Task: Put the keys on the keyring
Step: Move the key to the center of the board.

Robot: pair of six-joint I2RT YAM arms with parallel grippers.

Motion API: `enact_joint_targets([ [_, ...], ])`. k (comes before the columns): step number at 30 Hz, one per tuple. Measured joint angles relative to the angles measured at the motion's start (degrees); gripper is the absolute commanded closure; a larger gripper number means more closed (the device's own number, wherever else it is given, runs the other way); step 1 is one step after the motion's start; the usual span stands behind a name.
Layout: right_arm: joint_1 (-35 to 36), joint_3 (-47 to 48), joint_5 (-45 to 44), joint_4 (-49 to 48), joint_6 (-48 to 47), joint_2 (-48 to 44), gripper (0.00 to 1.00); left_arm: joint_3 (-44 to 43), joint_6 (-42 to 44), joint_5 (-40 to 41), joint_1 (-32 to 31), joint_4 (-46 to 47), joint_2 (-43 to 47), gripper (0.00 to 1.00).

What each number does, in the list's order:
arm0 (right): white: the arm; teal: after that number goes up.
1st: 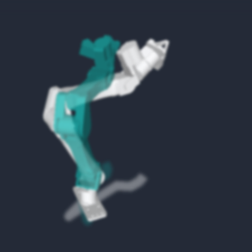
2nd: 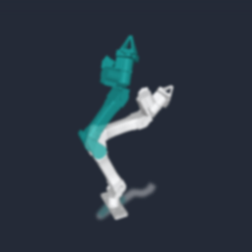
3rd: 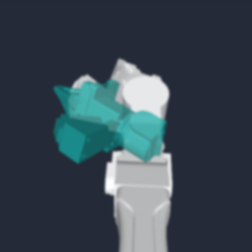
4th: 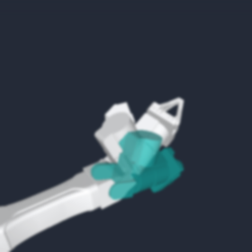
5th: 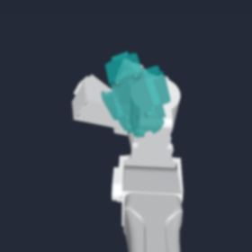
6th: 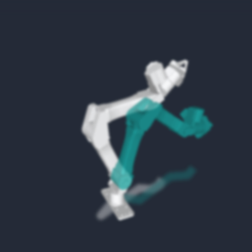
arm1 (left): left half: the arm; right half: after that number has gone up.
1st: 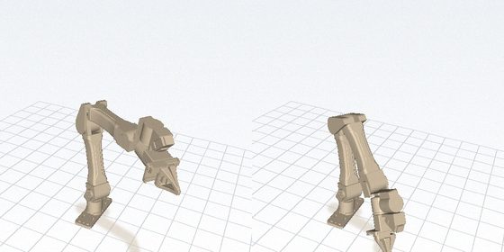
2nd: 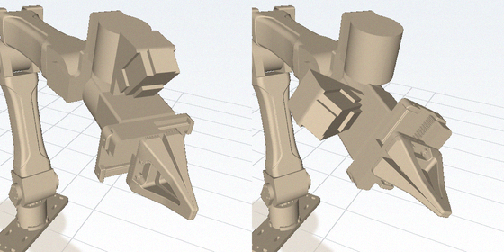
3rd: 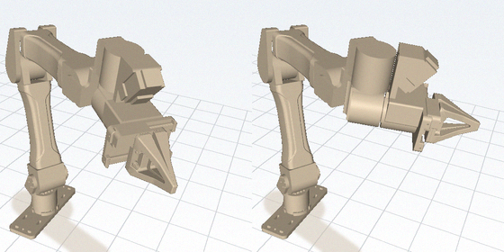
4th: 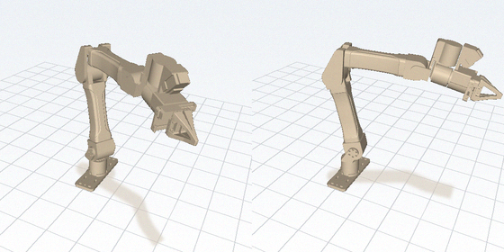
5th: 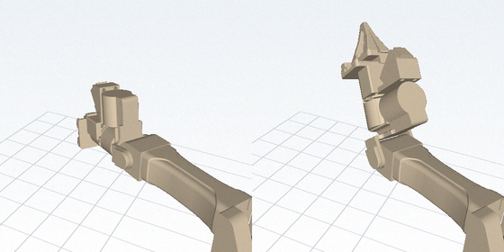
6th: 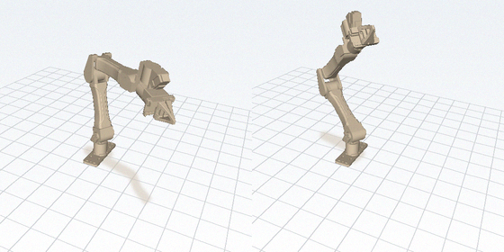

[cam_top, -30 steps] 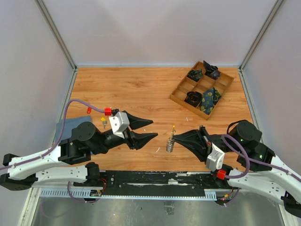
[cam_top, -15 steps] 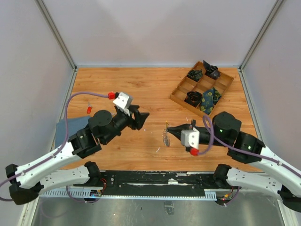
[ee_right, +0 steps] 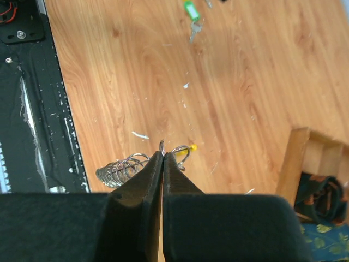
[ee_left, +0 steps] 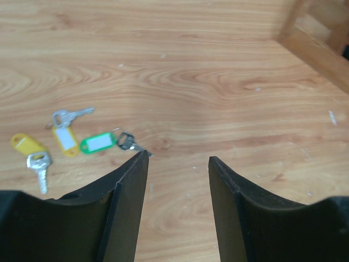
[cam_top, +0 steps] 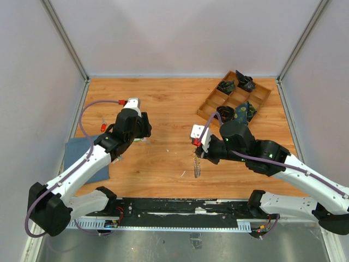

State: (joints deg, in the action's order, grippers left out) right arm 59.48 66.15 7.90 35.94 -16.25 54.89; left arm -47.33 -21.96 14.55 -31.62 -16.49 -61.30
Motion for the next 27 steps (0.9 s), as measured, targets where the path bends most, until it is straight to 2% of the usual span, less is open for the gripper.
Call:
enact_joint_targets([
  [7,0.0,-1.44,-0.63,2.21,4.66,0.39,0.99,3.3,-1.44,-0.35,9.2,-0.35,-2.86,0.46],
  [14,0.0,-4.46,-0.44,2.1,7.45,-0.87,0.99,7.54,-2.51,-1.97,14.67,0.87,-6.49,0.46],
  [21,0.0,-6.34,-0.31,2.43,8.7,-2.56,0.99,7.8,1.18,-8.07,15.58,7.5,-13.6,0.45],
  [27,0.0,-6.32,0.74,3.21,8.81,-3.52,0.99,6.14,5.84,-9.88,15.58,9.62,-19.63,0.45],
])
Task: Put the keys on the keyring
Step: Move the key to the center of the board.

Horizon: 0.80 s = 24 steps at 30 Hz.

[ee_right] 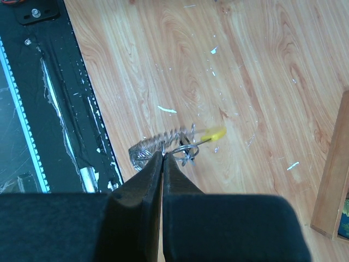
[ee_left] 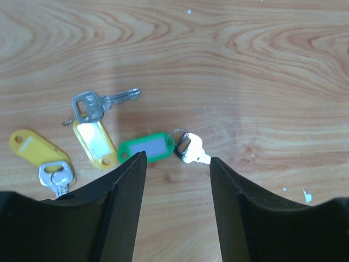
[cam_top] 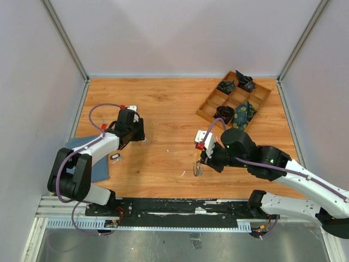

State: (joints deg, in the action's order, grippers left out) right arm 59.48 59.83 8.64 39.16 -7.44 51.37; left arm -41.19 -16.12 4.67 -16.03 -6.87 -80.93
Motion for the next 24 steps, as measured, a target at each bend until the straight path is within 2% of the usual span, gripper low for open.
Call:
enact_joint_targets([
  [11,0.0,0.0,2.23,0.66,0.52,0.5,0.98,-3.74,6.12,-0.68,0.07,2.16,-6.84,0.44],
  [24,0.0,0.0,4.17,1.49,1.22,1.46,0.97,-5.38,8.44,-3.06,0.15,2.25,-11.47,0.58],
])
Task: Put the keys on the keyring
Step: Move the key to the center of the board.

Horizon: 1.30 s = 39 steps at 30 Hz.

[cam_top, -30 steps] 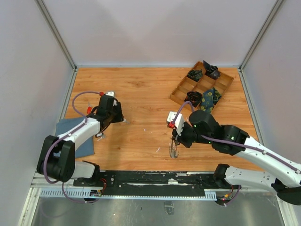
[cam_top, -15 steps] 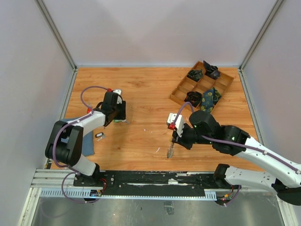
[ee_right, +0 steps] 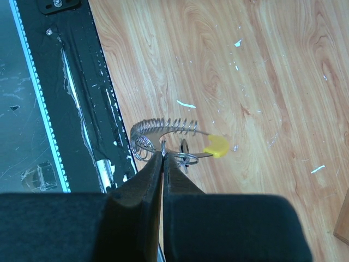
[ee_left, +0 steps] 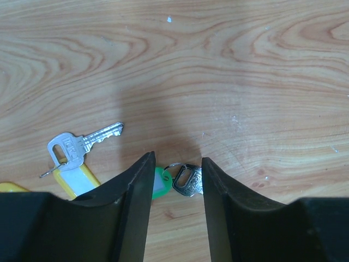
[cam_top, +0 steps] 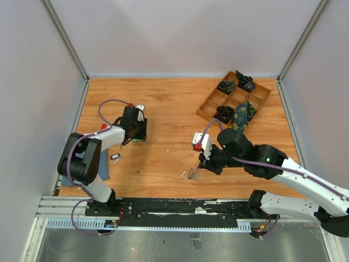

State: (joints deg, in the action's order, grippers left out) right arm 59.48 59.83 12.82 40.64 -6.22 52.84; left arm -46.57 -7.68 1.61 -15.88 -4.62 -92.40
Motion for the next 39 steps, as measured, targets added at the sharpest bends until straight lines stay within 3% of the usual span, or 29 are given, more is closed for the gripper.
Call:
enact_joint_targets([
  [7,0.0,0.0,0.61,0.0,0.02,0.33,0.97,-0.11,0.02,-1.29,0.02,-0.2,-0.5,0.68],
  [20,0.0,0.0,0.92,0.0,0.04,0.37,0.96,0.02,-0.28,-1.53,0.02,-1.14,0.7,0.98],
  [24,0.0,0.0,0.96,0.0,0.04,0.37,0.96,0.44,-0.33,-1.53,0.02,-1.18,1.6,0.99],
  [31,0.0,0.0,1.16,0.02,0.07,0.37,0.96,2.69,-1.88,0.31,0.07,-1.09,5.57,0.6],
  [34,0.0,0.0,1.2,0.02,0.07,0.37,0.96,3.04,-2.23,0.74,0.07,-0.94,6.43,0.53],
  [39,0.0,0.0,1.36,0.0,0.04,0.39,0.96,3.15,-2.45,-0.11,0.07,-0.52,6.12,0.53],
])
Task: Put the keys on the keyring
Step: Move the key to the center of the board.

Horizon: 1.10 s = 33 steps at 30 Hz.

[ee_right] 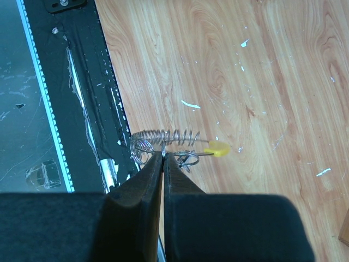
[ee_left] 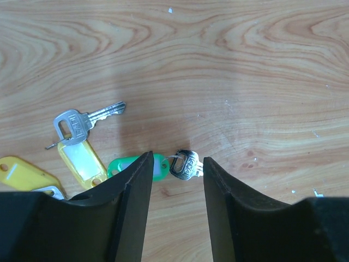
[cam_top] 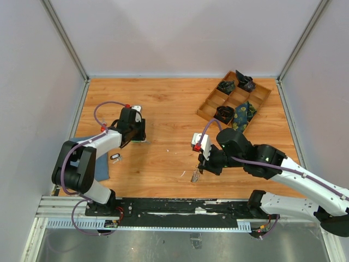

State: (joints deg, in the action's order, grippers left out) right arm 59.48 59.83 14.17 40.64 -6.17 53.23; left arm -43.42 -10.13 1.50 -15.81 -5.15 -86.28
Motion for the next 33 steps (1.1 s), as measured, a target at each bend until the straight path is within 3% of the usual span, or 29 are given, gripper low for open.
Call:
enact_joint_targets([
  [10,0.0,0.0,0.85,0.02,0.0,0.44,0.96,0.07,0.04,-1.44,0.0,0.44,-3.41,0.6],
  [24,0.0,0.0,1.16,0.0,0.02,0.81,0.96,0.52,-0.2,-1.64,0.0,0.81,-3.04,0.92],
  [33,0.0,0.0,1.16,0.0,0.09,0.81,0.95,2.56,-0.85,-3.56,-0.55,0.94,-0.31,0.99],
])
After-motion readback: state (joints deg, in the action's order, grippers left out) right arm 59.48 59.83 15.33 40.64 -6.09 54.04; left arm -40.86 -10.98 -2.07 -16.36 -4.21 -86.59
